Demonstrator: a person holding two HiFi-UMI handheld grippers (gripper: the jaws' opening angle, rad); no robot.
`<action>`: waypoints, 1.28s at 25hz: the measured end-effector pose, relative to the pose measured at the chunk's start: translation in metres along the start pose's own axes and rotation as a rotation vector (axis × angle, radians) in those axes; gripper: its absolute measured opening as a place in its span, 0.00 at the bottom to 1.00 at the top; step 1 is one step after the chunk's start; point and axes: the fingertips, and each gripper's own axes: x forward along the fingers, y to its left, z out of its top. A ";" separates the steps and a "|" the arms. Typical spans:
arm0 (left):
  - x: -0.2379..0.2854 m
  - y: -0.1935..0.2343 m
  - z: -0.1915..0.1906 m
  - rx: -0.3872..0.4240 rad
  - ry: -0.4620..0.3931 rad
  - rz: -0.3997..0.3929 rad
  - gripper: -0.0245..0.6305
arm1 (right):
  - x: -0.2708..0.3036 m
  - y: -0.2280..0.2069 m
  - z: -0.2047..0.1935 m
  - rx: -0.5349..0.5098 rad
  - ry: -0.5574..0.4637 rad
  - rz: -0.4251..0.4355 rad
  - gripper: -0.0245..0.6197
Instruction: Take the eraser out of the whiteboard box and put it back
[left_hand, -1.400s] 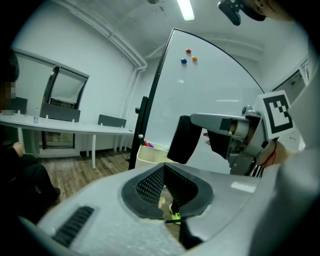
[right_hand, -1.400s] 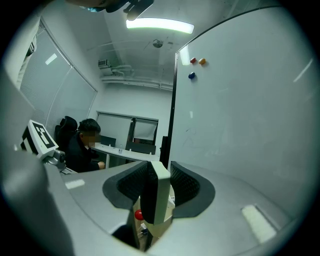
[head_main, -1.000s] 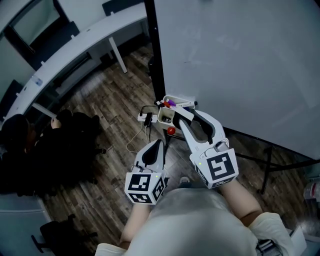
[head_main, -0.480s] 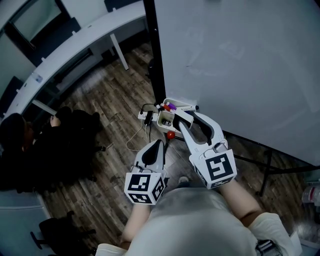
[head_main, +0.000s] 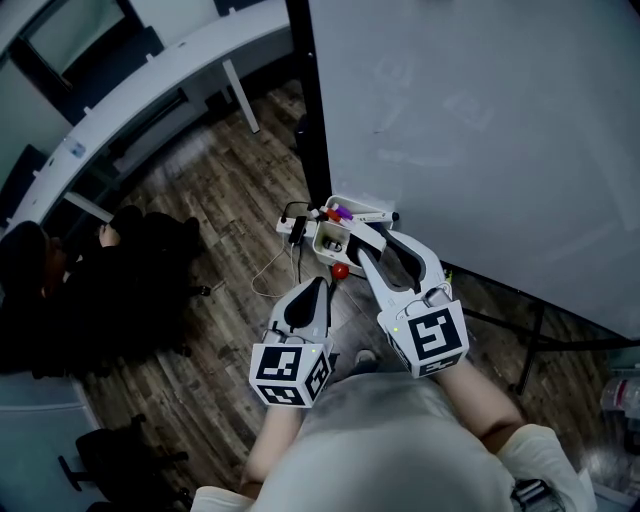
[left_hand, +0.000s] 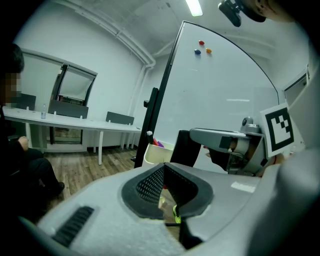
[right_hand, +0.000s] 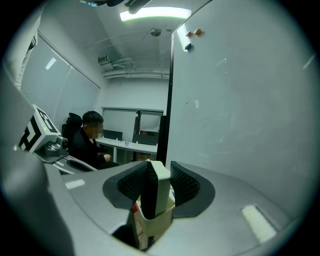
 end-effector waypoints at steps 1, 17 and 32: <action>0.001 0.000 0.000 -0.001 0.000 0.002 0.04 | 0.001 0.000 -0.002 -0.001 0.004 0.003 0.27; 0.004 -0.001 -0.003 -0.003 0.008 0.022 0.04 | 0.007 0.001 -0.027 0.010 0.049 0.032 0.28; -0.002 -0.002 -0.007 0.001 0.023 0.028 0.04 | 0.011 0.004 -0.045 0.016 0.099 0.044 0.28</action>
